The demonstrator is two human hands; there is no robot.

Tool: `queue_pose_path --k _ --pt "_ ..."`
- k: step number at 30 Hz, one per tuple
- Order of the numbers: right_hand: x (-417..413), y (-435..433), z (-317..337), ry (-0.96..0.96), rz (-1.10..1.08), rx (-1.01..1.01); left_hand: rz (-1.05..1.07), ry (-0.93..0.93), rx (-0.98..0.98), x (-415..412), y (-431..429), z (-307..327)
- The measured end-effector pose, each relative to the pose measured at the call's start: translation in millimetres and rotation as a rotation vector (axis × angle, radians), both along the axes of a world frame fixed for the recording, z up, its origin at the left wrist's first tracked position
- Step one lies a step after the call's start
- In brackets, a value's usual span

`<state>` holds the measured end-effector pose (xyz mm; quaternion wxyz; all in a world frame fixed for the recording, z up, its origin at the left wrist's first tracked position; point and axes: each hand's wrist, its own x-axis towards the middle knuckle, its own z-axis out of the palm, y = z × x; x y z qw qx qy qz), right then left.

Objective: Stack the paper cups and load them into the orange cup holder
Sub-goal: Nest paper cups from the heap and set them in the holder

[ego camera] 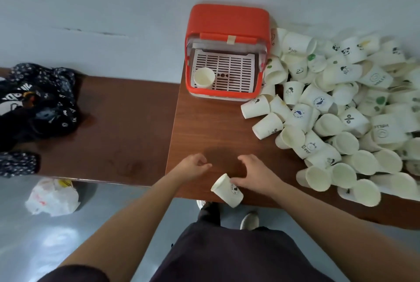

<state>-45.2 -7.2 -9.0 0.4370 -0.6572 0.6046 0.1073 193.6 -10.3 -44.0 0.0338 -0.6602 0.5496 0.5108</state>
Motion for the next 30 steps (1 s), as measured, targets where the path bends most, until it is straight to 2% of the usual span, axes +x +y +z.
queue_pose_path --k 3,6,10,12,17,21,24,27,30 --pt "6 26 -20 0.049 0.112 0.048 0.117 -0.01 0.109 -18 36 -9" --pt "7 43 -35 0.048 0.11 0.024 0.336 0.03 0.177 -35 65 -19" --pt "-1 52 -35 -0.07 0.035 0.025 0.627 0.208 0.13 -59 82 -18" --pt "-10 50 -25 -0.134 -0.051 0.011 0.693 0.317 0.073 -70 82 -8" --pt "-54 43 18 -0.273 -0.213 -0.057 0.577 0.458 -0.094 -108 62 30" --pt "-94 46 34 -0.271 -0.291 -0.131 0.437 0.515 -0.164 -148 42 52" --pt "-132 52 30 -0.279 -0.374 -0.186 0.416 0.561 -0.173 -173 33 53" --pt "-174 63 22 -0.122 -0.448 -0.321 0.415 0.541 -0.179 -190 27 49" --pt "-201 76 5 0.105 -0.315 -0.412 0.406 0.491 -0.188 -201 26 47"
